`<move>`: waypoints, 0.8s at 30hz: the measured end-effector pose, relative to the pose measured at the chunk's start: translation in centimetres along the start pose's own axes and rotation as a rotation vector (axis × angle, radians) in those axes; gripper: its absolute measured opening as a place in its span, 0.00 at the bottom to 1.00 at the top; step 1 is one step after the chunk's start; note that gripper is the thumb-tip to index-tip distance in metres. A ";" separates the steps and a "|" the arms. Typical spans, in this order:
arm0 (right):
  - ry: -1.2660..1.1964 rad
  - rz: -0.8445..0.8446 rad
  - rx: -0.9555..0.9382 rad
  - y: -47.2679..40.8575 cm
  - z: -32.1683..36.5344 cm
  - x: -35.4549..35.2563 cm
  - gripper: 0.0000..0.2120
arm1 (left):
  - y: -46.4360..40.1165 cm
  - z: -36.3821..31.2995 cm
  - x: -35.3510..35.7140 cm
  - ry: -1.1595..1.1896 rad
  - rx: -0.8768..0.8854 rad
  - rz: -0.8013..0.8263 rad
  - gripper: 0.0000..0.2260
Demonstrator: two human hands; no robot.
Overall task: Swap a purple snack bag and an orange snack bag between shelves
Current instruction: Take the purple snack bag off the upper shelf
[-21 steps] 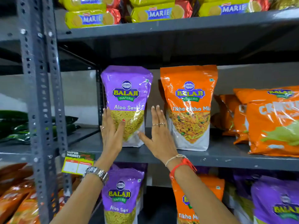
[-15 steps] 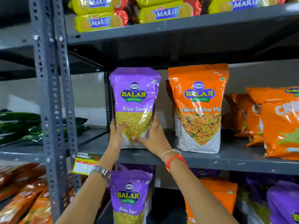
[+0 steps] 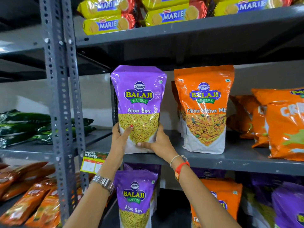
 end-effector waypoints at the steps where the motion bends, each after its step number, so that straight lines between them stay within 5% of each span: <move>1: -0.016 0.006 -0.012 0.5 0.1 -0.1 0.45 | 0.6 -0.5 -0.3 0.006 0.013 0.012 0.19; 12: -0.023 0.181 -0.150 9.1 -0.5 1.6 0.49 | 10.1 -5.6 -7.0 -0.157 -0.008 0.077 0.19; 24: -0.074 0.436 0.141 18.3 -15.1 5.1 0.48 | 23.6 3.5 -10.6 -0.429 -0.169 0.128 0.19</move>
Point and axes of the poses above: each hand's wrist, its own y-axis away from the middle knuckle, its own x-axis out of the palm, z = x × y, the point moved 2 cm from there along -y, towards the middle knuckle, and after that the axes turned 10 degrees about x, right-handed, at the moved point
